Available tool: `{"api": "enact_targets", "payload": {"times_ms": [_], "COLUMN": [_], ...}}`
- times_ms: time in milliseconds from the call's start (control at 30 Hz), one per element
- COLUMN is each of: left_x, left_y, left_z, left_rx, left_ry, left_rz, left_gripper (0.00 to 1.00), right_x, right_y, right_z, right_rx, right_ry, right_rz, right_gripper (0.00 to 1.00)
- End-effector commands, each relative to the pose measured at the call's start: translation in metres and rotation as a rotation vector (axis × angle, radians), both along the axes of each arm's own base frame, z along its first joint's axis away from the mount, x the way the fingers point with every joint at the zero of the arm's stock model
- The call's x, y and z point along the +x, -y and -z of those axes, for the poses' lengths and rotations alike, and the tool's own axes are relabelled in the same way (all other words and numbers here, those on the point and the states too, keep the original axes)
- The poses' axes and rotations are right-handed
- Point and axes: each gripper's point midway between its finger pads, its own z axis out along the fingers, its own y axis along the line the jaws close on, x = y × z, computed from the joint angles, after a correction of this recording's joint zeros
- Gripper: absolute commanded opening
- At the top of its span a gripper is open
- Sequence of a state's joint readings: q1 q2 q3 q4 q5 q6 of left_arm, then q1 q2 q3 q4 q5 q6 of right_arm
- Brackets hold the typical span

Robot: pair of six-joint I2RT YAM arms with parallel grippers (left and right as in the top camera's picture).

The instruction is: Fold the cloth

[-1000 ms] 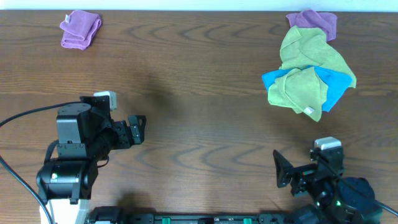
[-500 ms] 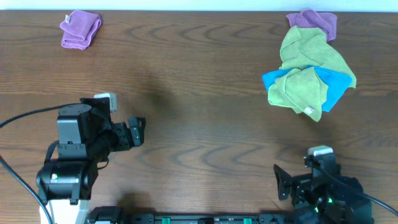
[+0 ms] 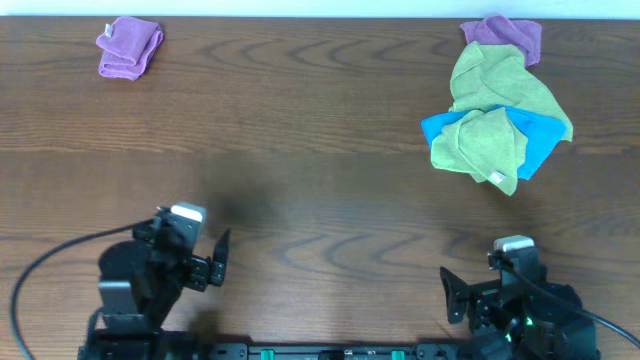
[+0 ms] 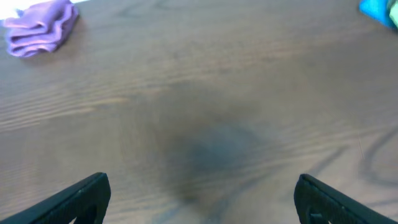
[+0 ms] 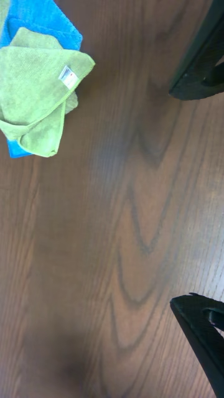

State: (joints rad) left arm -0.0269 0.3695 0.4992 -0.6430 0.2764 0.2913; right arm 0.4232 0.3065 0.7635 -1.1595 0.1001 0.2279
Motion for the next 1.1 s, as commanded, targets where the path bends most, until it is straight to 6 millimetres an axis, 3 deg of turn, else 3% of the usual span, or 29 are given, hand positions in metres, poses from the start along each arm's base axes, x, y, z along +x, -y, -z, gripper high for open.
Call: {"api": "enact_targets", "payload": {"times_ms": [0,267,500,767,1067], "left_x": [0.003,0.008,0.011,0.011,0.011], "left_y": [0.003,0.012,0.005,0.008,0.008], "left_z": [0.022,0.077,0.070,0.046,0.046], "left_rx": [0.052,0.054,0.068,0.051,0.051], "left_ry": [0.052,0.105,0.151,0.270,0.270], "left_rz": [0.046,0.080,0.043,0.053,0.053], "left_gripper": [0.95,0.95,0.95,0.96,0.95], "right_x": [-0.001,-0.001,-0.001,-0.001,-0.001], "right_y": [-0.002,-0.002,-0.002,-0.002,-0.002], "right_z": [0.000,0.000,0.000,0.000,0.000], "right_rx": [0.014,0.014,0.014,0.015,0.015], "right_ry": [0.000,0.000,0.000,0.000,0.000], "right_rz": [-0.003,-0.003,-0.003,-0.003,-0.003], "right_gripper": [0.99,0.99,0.99,0.99,0.99]}}
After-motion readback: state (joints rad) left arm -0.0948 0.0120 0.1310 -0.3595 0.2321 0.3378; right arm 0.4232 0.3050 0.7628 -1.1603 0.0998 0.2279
